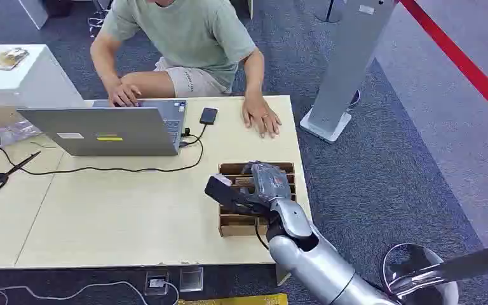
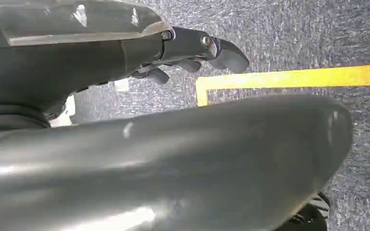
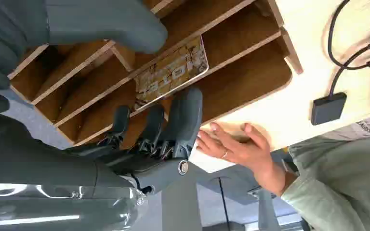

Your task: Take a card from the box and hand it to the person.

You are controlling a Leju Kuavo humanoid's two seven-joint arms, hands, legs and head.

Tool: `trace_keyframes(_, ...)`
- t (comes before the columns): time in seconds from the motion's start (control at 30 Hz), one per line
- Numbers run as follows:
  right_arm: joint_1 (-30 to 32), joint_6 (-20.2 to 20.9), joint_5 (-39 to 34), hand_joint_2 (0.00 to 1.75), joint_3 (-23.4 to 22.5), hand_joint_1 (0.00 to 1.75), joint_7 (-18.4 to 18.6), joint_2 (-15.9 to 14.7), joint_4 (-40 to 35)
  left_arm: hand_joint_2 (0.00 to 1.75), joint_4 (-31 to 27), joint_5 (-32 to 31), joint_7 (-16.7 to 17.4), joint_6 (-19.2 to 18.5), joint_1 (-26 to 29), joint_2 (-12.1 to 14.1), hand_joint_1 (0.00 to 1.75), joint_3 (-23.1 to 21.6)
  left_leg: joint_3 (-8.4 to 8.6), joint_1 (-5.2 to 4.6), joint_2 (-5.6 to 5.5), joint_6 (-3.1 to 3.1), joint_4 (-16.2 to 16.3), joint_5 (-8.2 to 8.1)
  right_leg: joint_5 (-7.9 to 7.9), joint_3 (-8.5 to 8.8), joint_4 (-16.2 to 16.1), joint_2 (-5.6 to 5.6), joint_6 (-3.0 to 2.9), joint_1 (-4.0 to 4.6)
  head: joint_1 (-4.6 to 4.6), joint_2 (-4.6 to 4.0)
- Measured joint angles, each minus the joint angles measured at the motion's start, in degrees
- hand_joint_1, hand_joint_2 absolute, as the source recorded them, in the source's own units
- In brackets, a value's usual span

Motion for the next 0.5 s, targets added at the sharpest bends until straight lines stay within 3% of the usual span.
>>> trace_keyframes(0.13,0.00,-0.02,0.07,1.75,0.13,0.94,-0.04,0.00,0.11,0.00,0.00,0.00,0.00,0.00,0.01,0.00,0.00,0.00,0.00,0.00,0.00,0.00,0.00,0.00,0.00,-0.01,0.00,0.00,0.00,0.00,0.00,0.02)
trace_keyframes(0.5,0.07,0.00,0.07,1.75,0.33,0.99,0.00,0.00,0.22,0.00,0.00,-0.09,0.09,-0.09,0.01,0.00,0.00,0.00,-0.01,0.00,0.00,0.00,0.00,0.00,0.00,-0.01,0.00,0.00,0.00,0.00,-0.02,0.00)
